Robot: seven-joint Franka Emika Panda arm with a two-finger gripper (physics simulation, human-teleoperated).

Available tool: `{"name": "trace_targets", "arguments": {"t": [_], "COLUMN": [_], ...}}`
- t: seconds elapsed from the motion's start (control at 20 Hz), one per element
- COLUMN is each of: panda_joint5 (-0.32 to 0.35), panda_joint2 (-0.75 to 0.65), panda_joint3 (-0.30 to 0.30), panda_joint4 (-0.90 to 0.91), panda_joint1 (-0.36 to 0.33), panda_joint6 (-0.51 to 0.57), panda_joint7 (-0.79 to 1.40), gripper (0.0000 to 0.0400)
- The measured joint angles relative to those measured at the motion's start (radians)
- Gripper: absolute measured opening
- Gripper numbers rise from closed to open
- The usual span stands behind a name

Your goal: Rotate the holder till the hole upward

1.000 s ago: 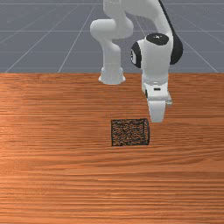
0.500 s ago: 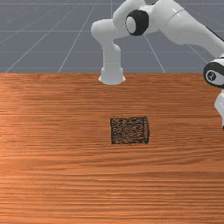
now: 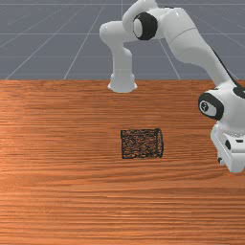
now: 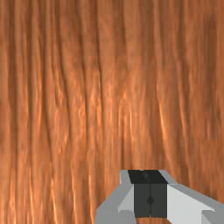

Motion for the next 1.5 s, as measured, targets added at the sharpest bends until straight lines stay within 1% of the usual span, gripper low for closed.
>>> {"name": "trace_targets", "arguments": {"t": [0.05,0.15,0.2,0.25,0.4,0.45,0.5,0.55,0.6,0.65,0.7,0.75,0.8,0.85,0.9,0.95,1.0,1.05,1.1,1.15,1.2,1.25,1.3,1.35,1.45,1.5], "panda_joint5": [0.008,0.008,0.001,0.005,0.0,0.012,0.009,0.01,0.007,0.001,-0.022,-0.027,-0.057,-0.076,-0.128,-0.141,-0.179,-0.195,-0.221,-0.22,-0.27,-0.296,-0.318,-0.334,-0.387,-0.411], "panda_joint2": [-0.041,-0.083,-0.118,-0.129,-0.202,-0.213,-0.227,-0.239,-0.228,-0.214,-0.202,-0.196,-0.198,-0.205,-0.187,-0.219,-0.202,-0.251,-0.268,-0.352,-0.265,-0.283,-0.288,-0.307,-0.309,-0.283], "panda_joint3": [0.008,0.004,-0.009,-0.003,-0.007,0.009,0.007,0.009,0.006,-0.002,-0.03,-0.037,-0.071,-0.092,-0.144,-0.158,-0.196,-0.213,-0.233,-0.223,-0.265,-0.281,-0.301,-0.318,-0.366,-0.385], "panda_joint4": [-0.088,-0.169,-0.239,-0.247,-0.38,-0.401,-0.429,-0.454,-0.441,-0.434,-0.404,-0.392,-0.383,-0.39,-0.34,-0.403,-0.369,-0.466,-0.504,-0.663,-0.52,-0.568,-0.585,-0.633,-0.658,-0.613], "panda_joint1": [-0.037,-0.078,-0.077,-0.081,-0.068,-0.076,-0.07,-0.068,-0.063,-0.055,-0.027,-0.022,0.014,0.04,0.111,0.139,0.205,0.256,0.315,0.338,0.409,0.436,0.447,0.45,0.466,0.469], "panda_joint6": [0.075,0.119,0.166,0.15,0.217,0.215,0.228,0.241,0.235,0.248,0.225,0.223,0.181,0.153,0.019,0.036,-0.102,-0.084,-0.133,0.017,-0.25,-0.228,-0.251,-0.23,-0.28,-0.329], "panda_joint7": [-0.031,-0.063,-0.045,-0.05,-0.022,-0.032,-0.025,-0.021,-0.018,-0.01,0.017,0.022,0.059,0.087,0.148,0.178,0.223,0.278,0.324,0.378,0.363,0.392,0.39,0.405,0.404,0.379], "gripper": [0.0003,0.0001,0.0001,0.0,0.0,0.0,0.0157,0.0252,0.031,0.0345,0.0392,0.04,0.04,0.0389,0.0383,0.0366,0.04,0.04,0.039,0.0316,0.028,0.0327,0.0385,0.039,0.0391,0.0391]}}
